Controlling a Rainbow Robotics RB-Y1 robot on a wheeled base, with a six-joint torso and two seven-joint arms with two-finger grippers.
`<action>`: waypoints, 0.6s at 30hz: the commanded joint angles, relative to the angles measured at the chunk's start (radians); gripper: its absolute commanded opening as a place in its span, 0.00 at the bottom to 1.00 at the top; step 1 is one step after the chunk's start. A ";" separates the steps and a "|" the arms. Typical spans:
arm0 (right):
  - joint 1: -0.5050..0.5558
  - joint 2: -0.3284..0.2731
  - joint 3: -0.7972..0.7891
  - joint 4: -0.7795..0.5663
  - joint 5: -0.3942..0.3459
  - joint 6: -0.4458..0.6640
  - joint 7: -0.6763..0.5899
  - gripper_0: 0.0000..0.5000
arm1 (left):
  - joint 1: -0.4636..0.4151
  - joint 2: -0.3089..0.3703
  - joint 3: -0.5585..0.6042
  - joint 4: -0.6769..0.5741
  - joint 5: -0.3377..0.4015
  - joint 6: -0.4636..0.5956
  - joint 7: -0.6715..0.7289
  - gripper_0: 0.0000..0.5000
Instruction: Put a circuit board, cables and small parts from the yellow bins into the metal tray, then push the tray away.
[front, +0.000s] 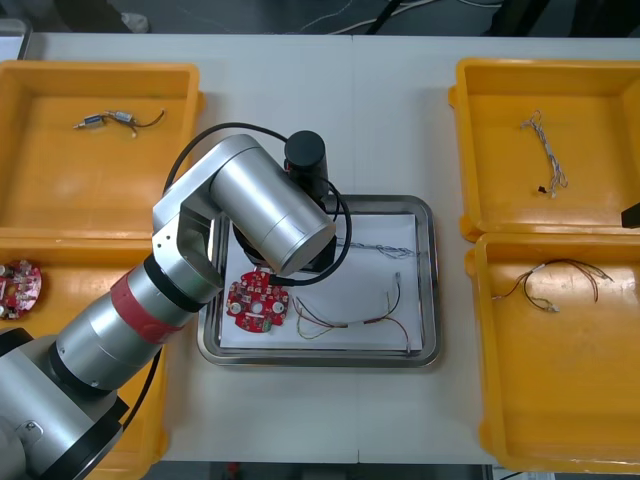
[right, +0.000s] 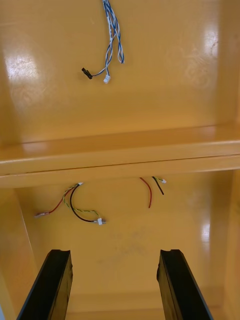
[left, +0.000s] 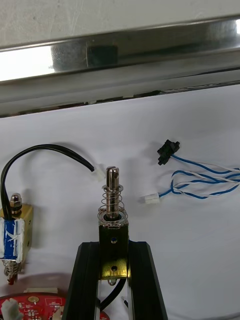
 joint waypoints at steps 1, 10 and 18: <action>0.011 -0.044 -0.034 -0.031 -0.007 0.003 -0.001 1.00 | -0.043 -0.032 -0.021 0.010 -0.015 -0.024 0.003 0.00; 0.011 -0.044 -0.034 -0.031 -0.007 0.003 -0.001 1.00 | -0.042 -0.033 -0.026 0.032 -0.025 -0.050 -0.003 0.00; 0.011 -0.044 -0.034 -0.031 -0.007 0.003 -0.001 1.00 | -0.037 -0.033 -0.029 0.030 -0.039 -0.051 -0.005 0.00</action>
